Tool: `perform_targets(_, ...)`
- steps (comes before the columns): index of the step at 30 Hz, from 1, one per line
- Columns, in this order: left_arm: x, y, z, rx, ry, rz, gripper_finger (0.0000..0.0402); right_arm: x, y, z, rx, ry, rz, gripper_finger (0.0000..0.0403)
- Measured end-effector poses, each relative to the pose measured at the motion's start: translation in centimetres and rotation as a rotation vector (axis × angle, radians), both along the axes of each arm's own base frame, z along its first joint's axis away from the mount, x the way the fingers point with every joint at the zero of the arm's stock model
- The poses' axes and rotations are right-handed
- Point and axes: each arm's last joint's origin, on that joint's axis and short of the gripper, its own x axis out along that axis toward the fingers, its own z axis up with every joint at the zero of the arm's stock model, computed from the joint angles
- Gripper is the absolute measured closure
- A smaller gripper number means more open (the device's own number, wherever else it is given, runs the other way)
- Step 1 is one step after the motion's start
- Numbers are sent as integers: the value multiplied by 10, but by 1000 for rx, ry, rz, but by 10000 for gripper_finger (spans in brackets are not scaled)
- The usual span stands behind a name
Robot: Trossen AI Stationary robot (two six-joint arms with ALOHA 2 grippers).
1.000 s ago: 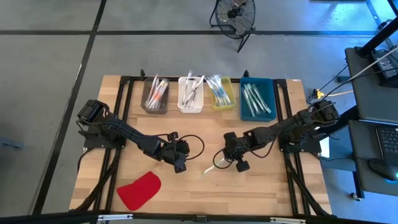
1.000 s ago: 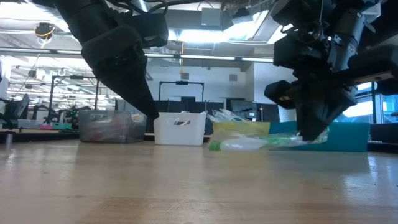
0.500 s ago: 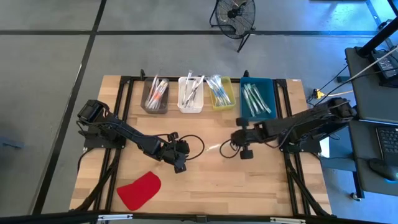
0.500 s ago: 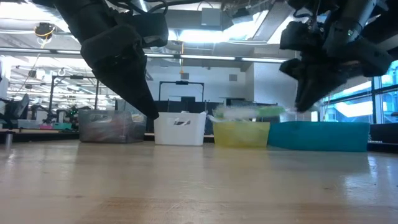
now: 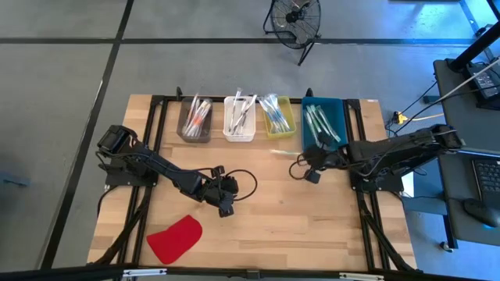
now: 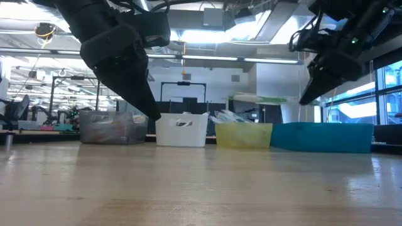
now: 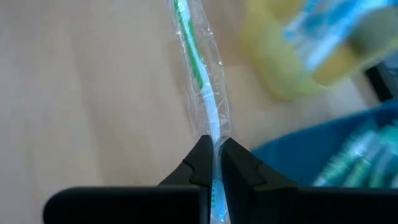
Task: Pick & Place Toothbrushes
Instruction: Put the green toothbrush into the blue bin
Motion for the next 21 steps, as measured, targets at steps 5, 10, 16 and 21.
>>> perform_targets(5, 0, 0, 0, 0, 0, 0, 219, -5, -12, 1, -41, -58, -153, 386)
perform_targets(10, 0, 0, 0, 0, 0, 0, 219, -7, -25, 3, -74, -124, -342, 384)
perform_targets(16, 0, 0, 0, 0, 1, 0, 219, -15, -45, 2, -102, -140, -574, 384)
perform_targets(21, 0, 0, 0, 0, 1, 0, 219, -20, -61, 0, -70, -128, -681, 382)
